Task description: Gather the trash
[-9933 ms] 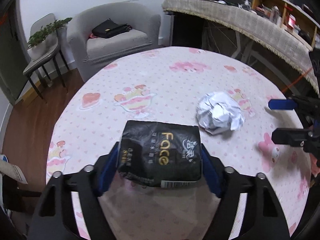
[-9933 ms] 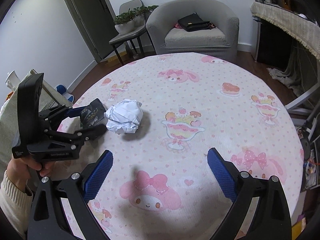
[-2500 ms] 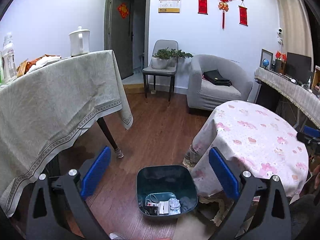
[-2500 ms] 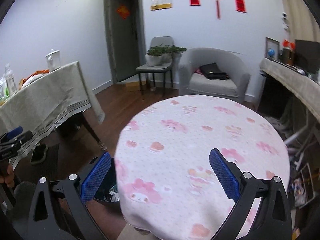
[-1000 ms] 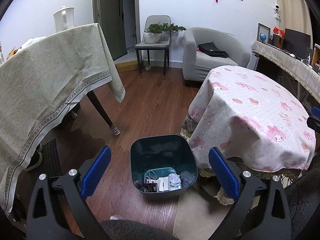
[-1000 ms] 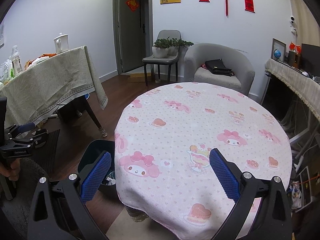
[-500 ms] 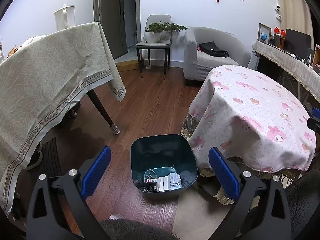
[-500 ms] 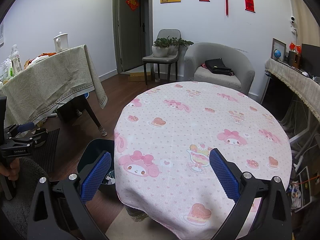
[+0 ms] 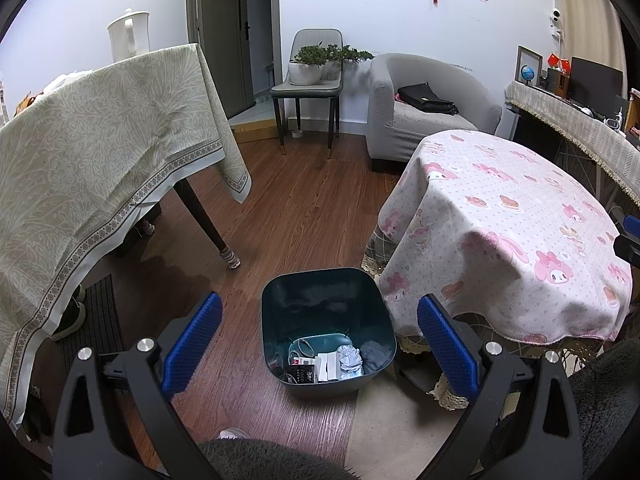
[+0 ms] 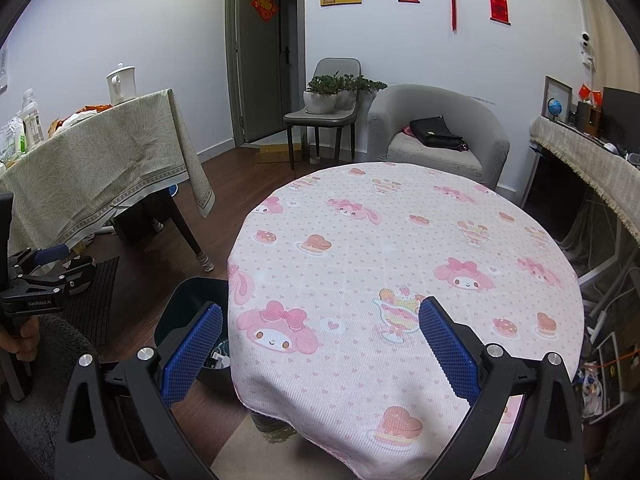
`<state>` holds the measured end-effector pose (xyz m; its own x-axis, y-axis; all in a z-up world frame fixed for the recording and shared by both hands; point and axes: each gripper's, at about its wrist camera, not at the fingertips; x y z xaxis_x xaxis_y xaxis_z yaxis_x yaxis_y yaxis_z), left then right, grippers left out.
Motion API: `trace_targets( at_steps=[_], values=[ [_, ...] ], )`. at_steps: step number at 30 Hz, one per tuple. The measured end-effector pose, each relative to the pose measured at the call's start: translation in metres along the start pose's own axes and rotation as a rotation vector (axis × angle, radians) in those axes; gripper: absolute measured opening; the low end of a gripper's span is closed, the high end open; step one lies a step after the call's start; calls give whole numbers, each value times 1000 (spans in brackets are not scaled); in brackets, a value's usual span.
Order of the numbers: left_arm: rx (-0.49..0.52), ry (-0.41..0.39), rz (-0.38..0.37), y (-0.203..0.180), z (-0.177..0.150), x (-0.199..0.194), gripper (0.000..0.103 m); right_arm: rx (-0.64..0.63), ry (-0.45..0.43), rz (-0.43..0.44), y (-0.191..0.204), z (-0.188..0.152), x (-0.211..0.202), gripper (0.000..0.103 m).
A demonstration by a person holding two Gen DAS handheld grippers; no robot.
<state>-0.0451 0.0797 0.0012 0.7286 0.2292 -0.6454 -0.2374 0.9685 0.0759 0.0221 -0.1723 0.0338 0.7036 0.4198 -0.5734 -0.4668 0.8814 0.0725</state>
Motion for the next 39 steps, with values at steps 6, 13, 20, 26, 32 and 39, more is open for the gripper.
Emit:
trace_targets(
  at_steps=[6, 13, 20, 26, 32, 39],
  values=[
    [2, 0, 0, 0, 0, 0, 100, 0, 0, 1, 0, 0, 0, 100],
    [2, 0, 0, 0, 0, 0, 100, 1, 4, -1, 1, -1, 1, 100],
    [3, 0, 0, 0, -2, 0, 100, 3, 4, -1, 1, -1, 1, 100],
    [5, 0, 0, 0, -1, 0, 100, 2, 4, -1, 1, -1, 1, 100],
    [6, 0, -1, -1, -2, 0, 100, 3, 5, -1, 1, 0, 1, 100],
    [8, 3, -8, -1, -2, 0, 100, 2, 5, -1, 1, 0, 1, 100]
  ],
)
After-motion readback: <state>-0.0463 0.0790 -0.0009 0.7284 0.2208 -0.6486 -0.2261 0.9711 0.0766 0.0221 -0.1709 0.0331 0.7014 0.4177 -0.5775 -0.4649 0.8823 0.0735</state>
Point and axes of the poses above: each gripper's, at about its wrist camera, not at the fingertips, and x roughly the way its jaws point, y to its left, z to its top, and after that the axes turned 6 degrees about z, right-handed
